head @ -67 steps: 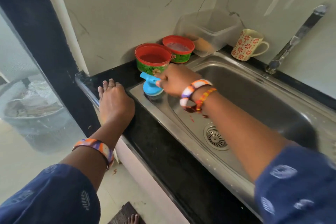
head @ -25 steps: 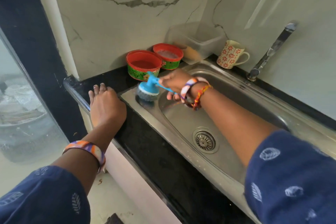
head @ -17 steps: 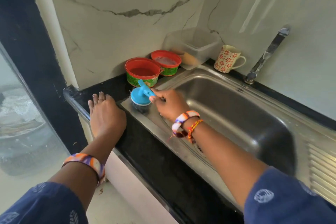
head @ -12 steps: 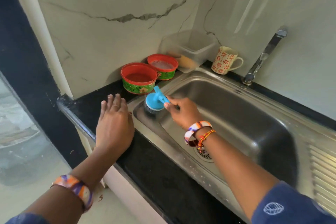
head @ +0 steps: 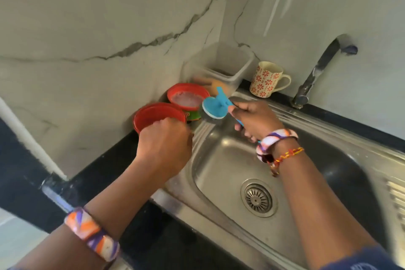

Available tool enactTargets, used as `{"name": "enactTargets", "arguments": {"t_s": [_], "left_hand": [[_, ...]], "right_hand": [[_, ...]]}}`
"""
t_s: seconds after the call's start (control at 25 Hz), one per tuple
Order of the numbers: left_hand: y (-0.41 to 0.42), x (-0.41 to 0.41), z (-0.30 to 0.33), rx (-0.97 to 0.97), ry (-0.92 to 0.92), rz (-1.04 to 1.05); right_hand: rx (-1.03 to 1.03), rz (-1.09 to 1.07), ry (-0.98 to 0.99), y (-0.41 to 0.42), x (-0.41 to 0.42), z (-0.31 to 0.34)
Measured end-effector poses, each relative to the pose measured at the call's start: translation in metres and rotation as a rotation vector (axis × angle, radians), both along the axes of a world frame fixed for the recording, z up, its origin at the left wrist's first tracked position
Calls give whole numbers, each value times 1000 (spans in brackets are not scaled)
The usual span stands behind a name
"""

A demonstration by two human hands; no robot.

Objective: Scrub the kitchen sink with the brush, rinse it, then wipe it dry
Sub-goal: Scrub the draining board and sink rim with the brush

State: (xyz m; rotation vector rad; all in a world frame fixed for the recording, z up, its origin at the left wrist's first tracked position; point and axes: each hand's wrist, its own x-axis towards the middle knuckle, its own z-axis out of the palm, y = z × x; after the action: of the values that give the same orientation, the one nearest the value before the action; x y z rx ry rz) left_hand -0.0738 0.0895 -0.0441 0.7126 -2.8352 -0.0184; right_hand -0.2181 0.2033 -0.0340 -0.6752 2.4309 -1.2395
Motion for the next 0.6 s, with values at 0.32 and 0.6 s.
{"name": "enactTargets", "arguments": {"t_s": [0.32,0.6], "left_hand": [[-64,-69,-26,-52,-233,-178],[-65,-69,-15,-107,-250,-233]], "right_hand": [[109,140,150,-105,-33,-10],[-56,34,165,-95,-42,-5]]}}
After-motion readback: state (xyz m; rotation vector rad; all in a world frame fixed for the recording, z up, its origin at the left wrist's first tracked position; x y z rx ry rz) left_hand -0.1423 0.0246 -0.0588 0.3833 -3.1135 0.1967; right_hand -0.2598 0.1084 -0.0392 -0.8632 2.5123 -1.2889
